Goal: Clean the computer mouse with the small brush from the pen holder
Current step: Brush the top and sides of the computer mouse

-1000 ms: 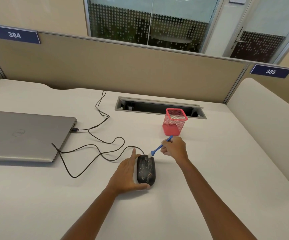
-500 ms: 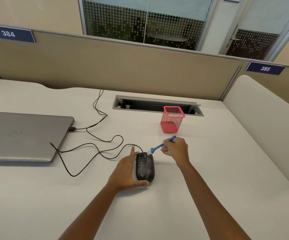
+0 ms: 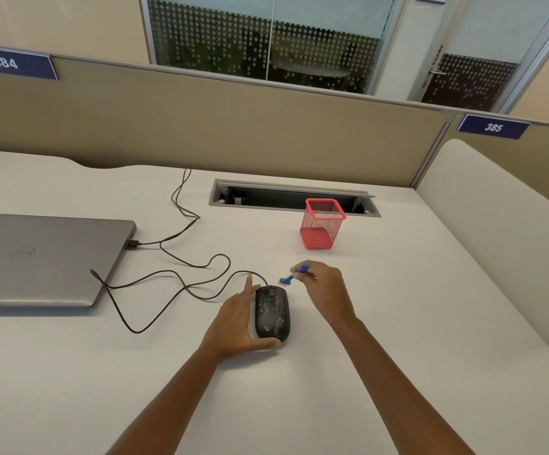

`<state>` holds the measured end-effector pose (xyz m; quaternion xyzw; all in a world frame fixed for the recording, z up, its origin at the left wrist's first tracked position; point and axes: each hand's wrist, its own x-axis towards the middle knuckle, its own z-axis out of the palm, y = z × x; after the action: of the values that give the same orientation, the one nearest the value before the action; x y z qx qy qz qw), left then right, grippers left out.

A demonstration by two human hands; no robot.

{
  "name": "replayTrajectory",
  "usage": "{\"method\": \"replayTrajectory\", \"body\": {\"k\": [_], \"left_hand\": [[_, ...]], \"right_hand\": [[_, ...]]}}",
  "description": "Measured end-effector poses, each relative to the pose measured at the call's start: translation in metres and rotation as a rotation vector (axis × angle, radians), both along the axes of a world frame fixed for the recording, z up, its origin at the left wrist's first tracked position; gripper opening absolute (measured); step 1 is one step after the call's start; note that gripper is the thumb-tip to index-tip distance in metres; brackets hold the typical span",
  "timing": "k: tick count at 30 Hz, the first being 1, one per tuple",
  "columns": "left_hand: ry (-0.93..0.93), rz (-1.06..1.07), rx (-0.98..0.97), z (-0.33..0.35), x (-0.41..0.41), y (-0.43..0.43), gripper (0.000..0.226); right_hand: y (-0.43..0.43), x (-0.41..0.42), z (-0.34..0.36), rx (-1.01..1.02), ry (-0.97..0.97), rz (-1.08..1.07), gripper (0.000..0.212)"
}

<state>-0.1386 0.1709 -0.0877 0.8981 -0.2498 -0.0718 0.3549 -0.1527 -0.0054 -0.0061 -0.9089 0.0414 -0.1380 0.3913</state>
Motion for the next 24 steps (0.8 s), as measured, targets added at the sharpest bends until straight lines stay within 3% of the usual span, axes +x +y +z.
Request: {"method": "replayTrajectory", "body": {"k": [4,8,15,20,24], "left_hand": [[-0.017,0.007,-0.005,0.000,0.000,-0.001,0.125],[-0.014,0.012,-0.011,-0.002,0.000,0.000,0.124],[-0.008,0.015,-0.005,-0.003,0.001,-0.001,0.125],[-0.010,0.013,-0.010,-0.003,0.001,0.000,0.124],[-0.005,0.018,-0.015,-0.002,0.000,0.000,0.123]], "right_hand": [[0.000,-0.013,-0.008,-0.207,-0.018,0.191,0.013],[-0.007,-0.032,-0.010,-0.279,-0.067,0.239,0.011],[-0.024,-0.042,-0.005,-0.256,-0.005,0.256,0.013],[-0.006,-0.028,0.008,-0.172,-0.138,0.182,0.010],[0.014,-0.009,0.012,-0.147,-0.117,0.153,0.014]]}}
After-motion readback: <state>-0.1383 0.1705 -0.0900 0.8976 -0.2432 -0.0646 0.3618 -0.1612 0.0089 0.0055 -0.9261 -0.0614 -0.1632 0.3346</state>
